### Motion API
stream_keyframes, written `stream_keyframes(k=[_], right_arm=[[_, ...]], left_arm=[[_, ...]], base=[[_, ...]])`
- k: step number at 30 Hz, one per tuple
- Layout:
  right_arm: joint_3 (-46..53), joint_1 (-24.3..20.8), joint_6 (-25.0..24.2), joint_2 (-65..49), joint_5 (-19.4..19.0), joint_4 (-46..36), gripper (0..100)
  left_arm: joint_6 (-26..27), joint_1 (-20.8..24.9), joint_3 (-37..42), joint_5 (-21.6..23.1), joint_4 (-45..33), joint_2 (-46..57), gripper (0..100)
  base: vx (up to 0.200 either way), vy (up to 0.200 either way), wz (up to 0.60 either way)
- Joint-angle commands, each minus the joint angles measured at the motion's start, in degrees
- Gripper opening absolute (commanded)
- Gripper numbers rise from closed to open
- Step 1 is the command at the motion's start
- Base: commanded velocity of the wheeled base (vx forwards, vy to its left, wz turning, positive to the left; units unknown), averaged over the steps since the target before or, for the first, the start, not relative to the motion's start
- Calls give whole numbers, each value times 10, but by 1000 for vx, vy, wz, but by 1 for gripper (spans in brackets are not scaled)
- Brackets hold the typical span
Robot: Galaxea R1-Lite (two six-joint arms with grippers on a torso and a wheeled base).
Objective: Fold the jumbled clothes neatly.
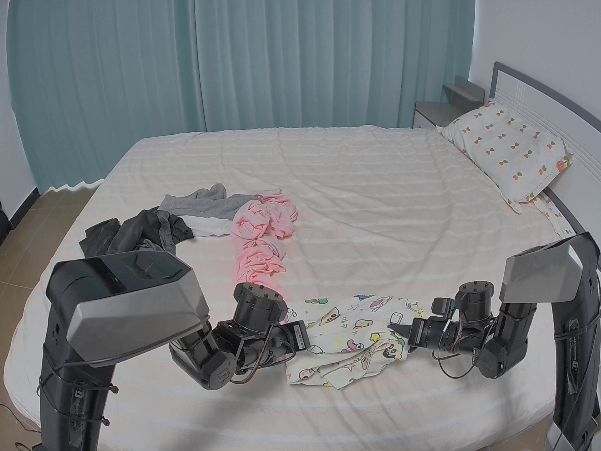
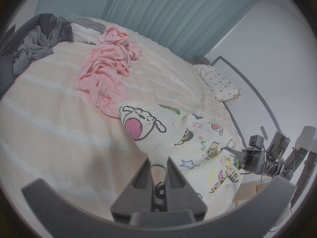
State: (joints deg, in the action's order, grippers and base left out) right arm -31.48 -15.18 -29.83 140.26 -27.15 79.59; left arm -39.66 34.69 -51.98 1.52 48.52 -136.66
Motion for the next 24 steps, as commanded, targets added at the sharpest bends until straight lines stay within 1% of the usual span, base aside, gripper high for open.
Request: stream_keyframes(k=[1,7,14,22,24], right_arm=[[28,1,-1,-17,-4,17,0],[52,1,-1,-32,-4,45,0],[83,1,-1,-38,-6,79,0],[91,5,-1,-41,-6,82,0],[92,5,-1,-43,-6,82,0]], left_arm=[[-11,3,6,0,-1,35,0],[-19,13,22,0,0,53,0],[-39,25,29,-1,0,65,0],[-39,33,36,-1,2,66,0],[-39,33,38,-6,3,65,0]], base=[[0,0,0],[0,0,0],[0,-200,0],[0,-200,0],[0,0,0]])
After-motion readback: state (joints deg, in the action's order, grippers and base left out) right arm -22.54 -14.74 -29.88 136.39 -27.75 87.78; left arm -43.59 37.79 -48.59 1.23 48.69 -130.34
